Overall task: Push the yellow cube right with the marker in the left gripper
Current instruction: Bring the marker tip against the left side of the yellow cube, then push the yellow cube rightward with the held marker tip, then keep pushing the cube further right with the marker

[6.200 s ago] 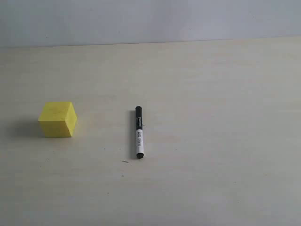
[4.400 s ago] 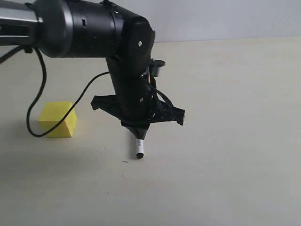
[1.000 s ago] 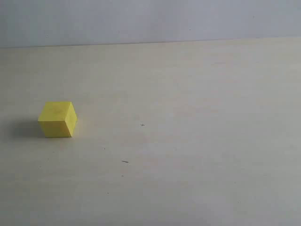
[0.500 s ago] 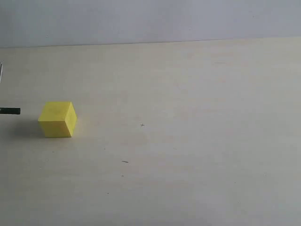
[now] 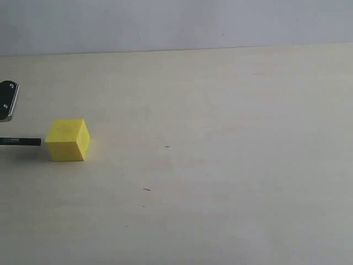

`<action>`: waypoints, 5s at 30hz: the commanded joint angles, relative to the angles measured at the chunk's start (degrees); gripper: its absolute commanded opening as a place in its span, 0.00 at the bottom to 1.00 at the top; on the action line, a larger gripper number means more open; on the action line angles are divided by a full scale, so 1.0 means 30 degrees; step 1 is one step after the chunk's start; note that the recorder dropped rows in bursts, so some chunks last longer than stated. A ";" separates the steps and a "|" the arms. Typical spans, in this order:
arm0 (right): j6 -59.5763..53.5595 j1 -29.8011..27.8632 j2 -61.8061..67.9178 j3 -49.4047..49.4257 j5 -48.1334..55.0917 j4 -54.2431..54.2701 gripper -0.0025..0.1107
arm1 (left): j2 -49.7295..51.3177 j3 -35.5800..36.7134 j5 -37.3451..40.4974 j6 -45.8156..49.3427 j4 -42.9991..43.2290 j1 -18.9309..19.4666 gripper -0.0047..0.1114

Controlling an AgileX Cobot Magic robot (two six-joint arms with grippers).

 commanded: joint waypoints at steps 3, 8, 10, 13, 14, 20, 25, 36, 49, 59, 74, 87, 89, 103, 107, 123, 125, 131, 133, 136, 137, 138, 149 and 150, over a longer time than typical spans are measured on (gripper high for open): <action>-0.0154 -0.0084 -0.0122 0.0083 -0.0081 0.0095 0.02 | 0.0012 -0.0116 0.1335 0.0184 -0.0478 -0.0735 0.04; -0.0154 -0.0084 -0.0122 0.0083 -0.0081 0.0095 0.02 | 0.0246 -0.0072 0.0455 -0.0470 -0.0956 -0.4031 0.04; -0.0154 -0.0084 -0.0122 0.0083 -0.0081 0.0095 0.02 | 0.0246 -0.0072 0.0492 -0.1120 -0.0331 -0.5136 0.04; -0.0154 -0.0084 -0.0122 0.0083 -0.0081 0.0095 0.02 | 0.0206 -0.0072 0.0356 -0.3289 0.1377 -0.5352 0.04; -0.0154 -0.0084 -0.0122 0.0083 -0.0081 0.0095 0.02 | 0.0206 -0.0072 0.0519 -0.3753 0.1710 -0.5158 0.04; -0.0154 -0.0084 -0.0122 0.0083 -0.0081 0.0095 0.02 | 0.0206 -0.0072 0.0491 -0.5013 0.1910 -0.4367 0.04; -0.0154 -0.0084 -0.0122 0.0083 -0.0081 0.0095 0.02 | 0.0274 -0.0072 -0.1591 -0.6094 0.1611 -0.4406 0.04; -0.0154 -0.0084 -0.0122 0.0083 -0.0081 0.0095 0.02 | 0.0287 -0.0072 -0.1653 -0.5005 0.0046 -0.7198 0.04; -0.0154 -0.0084 -0.0122 0.0083 -0.0081 0.0095 0.02 | 0.0287 -0.0072 -0.0560 -0.6455 0.0002 -0.6684 0.04; -0.0154 -0.0084 -0.0122 0.0083 -0.0081 0.0095 0.02 | 0.0287 -0.0072 -0.3337 -0.6462 -0.0956 -1.0026 0.04; -0.0154 -0.0084 -0.0122 0.0083 -0.0081 0.0095 0.02 | 0.0287 -0.0072 -0.3499 -0.7356 -0.1318 -1.1730 0.04; -0.0154 -0.0084 -0.0122 0.0083 -0.0081 0.0132 0.02 | 0.0287 -0.0072 -0.2492 -0.8962 -0.0713 -1.1495 0.04; -0.0154 -0.0084 -0.0122 0.0083 -0.0081 0.0175 0.02 | 0.0287 -0.0072 -0.2662 -0.8962 -0.0713 -1.1495 0.04; -0.0154 -0.0084 -0.0122 0.0083 -0.0081 0.0175 0.02 | 0.0287 -0.0072 -0.1974 -0.9384 -0.0713 -1.0875 0.04; -0.0154 -0.0084 -0.0122 0.0083 -0.0081 0.0175 0.02 | 0.0287 -0.0109 -0.2223 -0.9384 -0.0683 -0.9995 0.04; -0.0154 -0.0084 -0.0122 0.0083 -0.0081 0.0239 0.02 | 0.1787 -0.1169 -0.4531 -0.9435 -0.0815 -1.3050 0.04; -0.0154 -0.0084 -0.0122 0.0083 -0.0081 0.0239 0.02 | 0.2229 -0.2214 -0.4165 -1.0415 -0.0810 -1.4063 0.04; -0.0154 -0.0084 -0.0122 0.0083 -0.0081 0.0239 0.02 | 0.2091 -0.2509 -0.2763 -1.1168 -0.0734 -1.3291 0.04; -0.0154 -0.0084 -0.0122 0.0083 -0.0081 0.0239 0.02 | 0.2396 -0.2509 -0.2987 -1.1319 -0.0772 -1.3571 0.04; -0.0154 -0.0084 -0.0122 0.0083 -0.0081 0.0239 0.02 | 0.3529 -0.3758 -0.3789 -1.1867 -0.1043 -1.4753 0.04; -0.0154 -0.0084 -0.0122 0.0083 -0.0081 0.0239 0.02 | 0.3867 -0.4281 -0.3927 -1.2142 -0.1145 -1.5044 0.04; -0.0154 -0.0084 -0.0122 0.0083 -0.0081 0.0239 0.02 | 0.4176 -0.4822 -0.3973 -1.2385 -0.1238 -1.5474 0.04; -0.0154 -0.0084 -0.0122 0.0083 -0.0081 0.0239 0.02 | 0.4702 -0.6047 -0.0255 -1.2941 -0.1156 -1.5337 0.04; -0.0154 -0.0084 -0.0122 0.0083 -0.0081 0.0239 0.02 | 0.4702 -0.6047 -0.0329 -1.2941 -0.1156 -1.5308 0.04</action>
